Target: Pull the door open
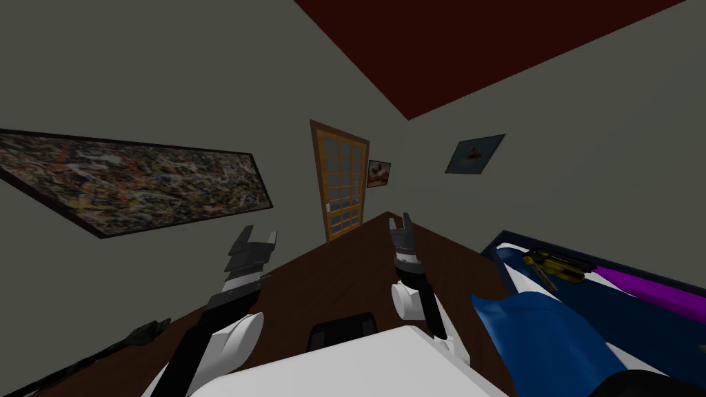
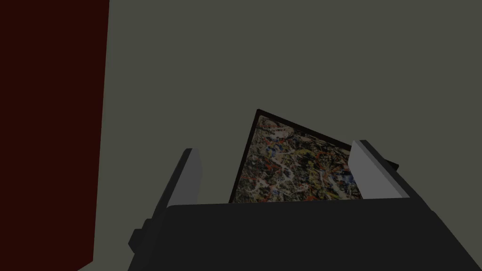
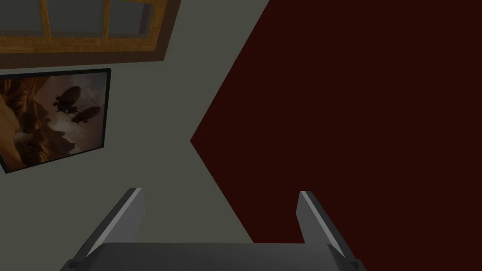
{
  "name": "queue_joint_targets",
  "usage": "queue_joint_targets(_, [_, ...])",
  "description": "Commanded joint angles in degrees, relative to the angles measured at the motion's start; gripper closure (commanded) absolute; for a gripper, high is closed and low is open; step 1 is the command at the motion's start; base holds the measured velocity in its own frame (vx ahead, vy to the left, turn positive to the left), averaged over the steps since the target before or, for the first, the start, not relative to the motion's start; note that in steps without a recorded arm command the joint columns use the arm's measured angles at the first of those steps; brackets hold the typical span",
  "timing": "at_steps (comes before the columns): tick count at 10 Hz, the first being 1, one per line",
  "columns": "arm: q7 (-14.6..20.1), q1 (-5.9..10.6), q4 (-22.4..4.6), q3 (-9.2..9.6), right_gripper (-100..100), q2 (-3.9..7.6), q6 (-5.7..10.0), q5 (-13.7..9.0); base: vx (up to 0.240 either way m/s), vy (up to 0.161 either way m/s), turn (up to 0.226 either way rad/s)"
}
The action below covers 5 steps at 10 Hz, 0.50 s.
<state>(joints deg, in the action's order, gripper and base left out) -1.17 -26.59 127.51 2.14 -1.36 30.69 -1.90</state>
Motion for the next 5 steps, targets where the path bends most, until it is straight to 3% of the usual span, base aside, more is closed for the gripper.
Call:
queue_joint_targets(1, [-1.5,0.55,-1.8,-0.12,-100,0.81,0.44,0.9,0.059,0.017,0.032])
queue_joint_targets(5, [-5.4,1.99,-6.6,-0.43,-100,2.45,1.60,3.1,0.111,0.043,0.028])
